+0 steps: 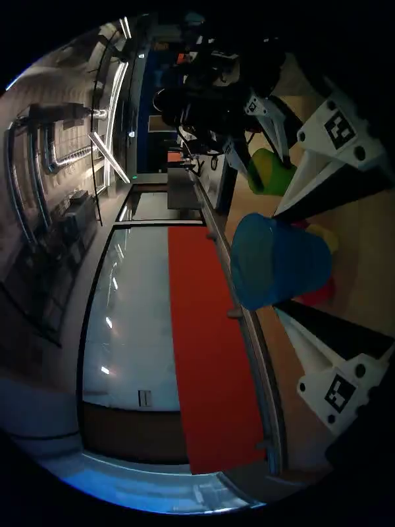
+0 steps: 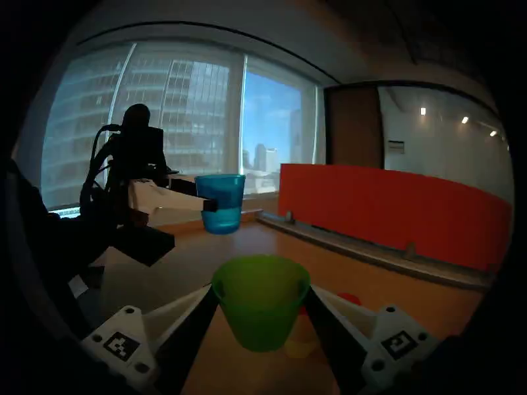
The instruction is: Pour water
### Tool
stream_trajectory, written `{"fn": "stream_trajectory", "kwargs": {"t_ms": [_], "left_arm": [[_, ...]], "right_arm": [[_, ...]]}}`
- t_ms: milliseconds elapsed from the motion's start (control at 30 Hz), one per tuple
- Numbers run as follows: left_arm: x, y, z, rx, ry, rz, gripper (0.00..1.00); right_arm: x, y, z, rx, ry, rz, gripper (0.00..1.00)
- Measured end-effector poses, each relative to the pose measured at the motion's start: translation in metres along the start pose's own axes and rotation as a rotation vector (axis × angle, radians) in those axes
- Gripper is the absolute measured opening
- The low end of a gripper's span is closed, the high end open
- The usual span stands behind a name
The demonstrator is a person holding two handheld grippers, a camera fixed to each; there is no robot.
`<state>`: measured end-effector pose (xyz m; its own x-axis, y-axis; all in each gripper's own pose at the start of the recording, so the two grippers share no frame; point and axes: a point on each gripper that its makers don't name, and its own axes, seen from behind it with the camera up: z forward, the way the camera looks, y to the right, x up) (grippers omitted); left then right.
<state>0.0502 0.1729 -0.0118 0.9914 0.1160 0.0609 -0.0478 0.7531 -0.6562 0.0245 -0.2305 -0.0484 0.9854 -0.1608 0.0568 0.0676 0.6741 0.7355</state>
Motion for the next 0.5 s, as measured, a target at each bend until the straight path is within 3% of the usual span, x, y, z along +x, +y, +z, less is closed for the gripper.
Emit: {"fn": "stream_trajectory", "kwargs": {"t_ms": [500], "left_arm": [[0.02, 0.005, 0.002, 0.001, 0.05, 0.028, 0.82]], "right_arm": [[0.006, -0.002, 0.002, 0.021, 0.016, -0.004, 0.91]]}}
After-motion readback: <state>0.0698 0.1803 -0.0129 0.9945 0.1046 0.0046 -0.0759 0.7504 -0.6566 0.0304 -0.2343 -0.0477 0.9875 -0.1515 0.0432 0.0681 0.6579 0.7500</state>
